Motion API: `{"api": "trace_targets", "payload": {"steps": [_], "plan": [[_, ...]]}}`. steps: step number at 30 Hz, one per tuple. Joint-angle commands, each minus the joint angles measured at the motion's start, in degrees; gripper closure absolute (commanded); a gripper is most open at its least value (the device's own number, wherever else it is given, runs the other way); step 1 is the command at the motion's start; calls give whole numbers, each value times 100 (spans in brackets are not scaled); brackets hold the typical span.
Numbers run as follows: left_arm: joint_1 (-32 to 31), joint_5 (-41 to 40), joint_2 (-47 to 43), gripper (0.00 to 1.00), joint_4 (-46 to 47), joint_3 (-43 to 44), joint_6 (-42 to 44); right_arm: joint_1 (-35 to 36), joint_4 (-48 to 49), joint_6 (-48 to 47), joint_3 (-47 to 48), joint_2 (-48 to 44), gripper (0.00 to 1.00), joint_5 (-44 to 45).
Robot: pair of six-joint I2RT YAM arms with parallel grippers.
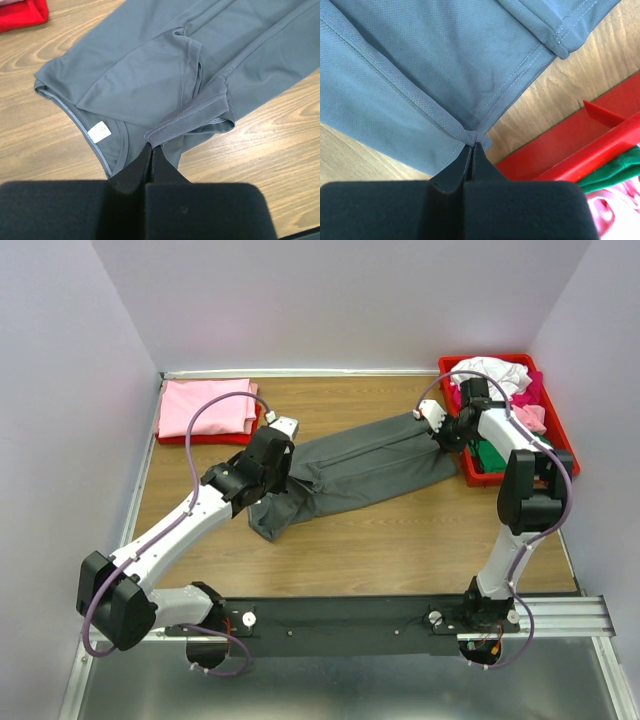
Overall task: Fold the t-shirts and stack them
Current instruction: Fold the tshirt
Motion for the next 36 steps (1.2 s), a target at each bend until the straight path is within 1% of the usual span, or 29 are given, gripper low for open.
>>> {"api": "trace_targets", "payload": {"steps": [1, 7, 8, 9, 10, 11, 13, 15, 21, 25, 30, 36], "plan": [[50, 232, 49, 100, 135, 124, 188, 14, 81, 114, 159, 149, 98, -35], [68, 276, 119, 100, 144, 177, 249, 146, 90, 184, 212, 220, 96, 36], [77, 284, 154, 100, 153, 168, 258, 172, 81, 219, 221, 246, 92, 53], [68, 293, 172, 100, 162, 168, 267, 181, 81, 254, 238, 255, 86, 97], [77, 311, 181, 100, 170, 177, 276, 199, 90, 307, 273, 272, 77, 123], [77, 320, 225, 100, 179, 186, 293, 207, 98, 507, 387, 281, 56, 150], [86, 311, 277, 100, 188, 238, 337, 199, 90, 710, 493, 203, 41, 36], [103, 320, 400, 100, 206, 326, 442, 208, 116, 1009, 624, -8, 31, -217], [103, 451, 980, 100, 83, 783, 890, 208, 107, 1607, 485, -675, 28, -991], [103, 531, 1367, 100, -58, 1169, 1233, 216, 116, 1748, 46, -1036, 28, -1562], [112, 706, 1736, 100, -76, 1372, 1620, 216, 169, 1819, -648, -1450, 27, -1897], [103, 978, 1868, 100, 74, 1469, 2463, 208, 336, 1889, -1219, -1871, 27, -2222]]}}
